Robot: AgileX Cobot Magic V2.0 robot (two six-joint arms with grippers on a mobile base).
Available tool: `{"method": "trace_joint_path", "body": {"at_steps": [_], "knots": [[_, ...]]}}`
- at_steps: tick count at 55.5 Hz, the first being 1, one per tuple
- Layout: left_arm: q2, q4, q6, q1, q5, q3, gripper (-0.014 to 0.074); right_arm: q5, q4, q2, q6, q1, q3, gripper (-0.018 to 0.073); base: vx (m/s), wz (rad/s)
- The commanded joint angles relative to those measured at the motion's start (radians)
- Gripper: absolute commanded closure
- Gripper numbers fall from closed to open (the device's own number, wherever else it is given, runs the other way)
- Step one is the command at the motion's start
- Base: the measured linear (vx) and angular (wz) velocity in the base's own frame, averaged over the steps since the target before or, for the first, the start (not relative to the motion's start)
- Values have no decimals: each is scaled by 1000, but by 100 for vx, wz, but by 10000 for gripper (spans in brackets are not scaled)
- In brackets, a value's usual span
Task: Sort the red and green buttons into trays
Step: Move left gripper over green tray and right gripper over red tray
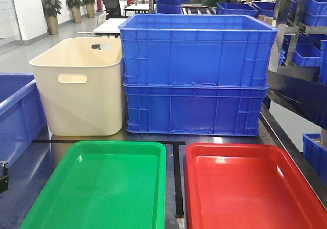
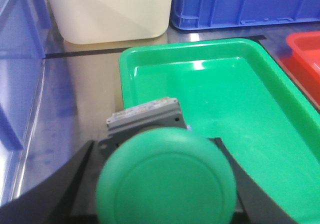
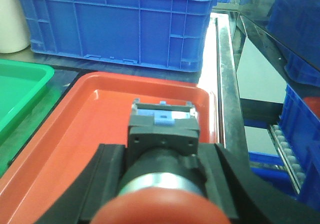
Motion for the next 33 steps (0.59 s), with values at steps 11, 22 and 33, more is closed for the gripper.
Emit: {"method": "trace_joint_path", "body": {"at_steps": [11, 22, 33], "knots": [[-9, -14, -7, -8, -87, -31, 599, -83, 9, -2, -6, -4, -30, 568, 13, -2], [-9, -14, -7, -8, -87, -31, 599, -83, 8, -2, -6, -4, -30, 568, 9, -3], [-9, -14, -7, -8, -87, -31, 599, -83, 8, -2, -6, -4, -30, 568, 6, -3]]}}
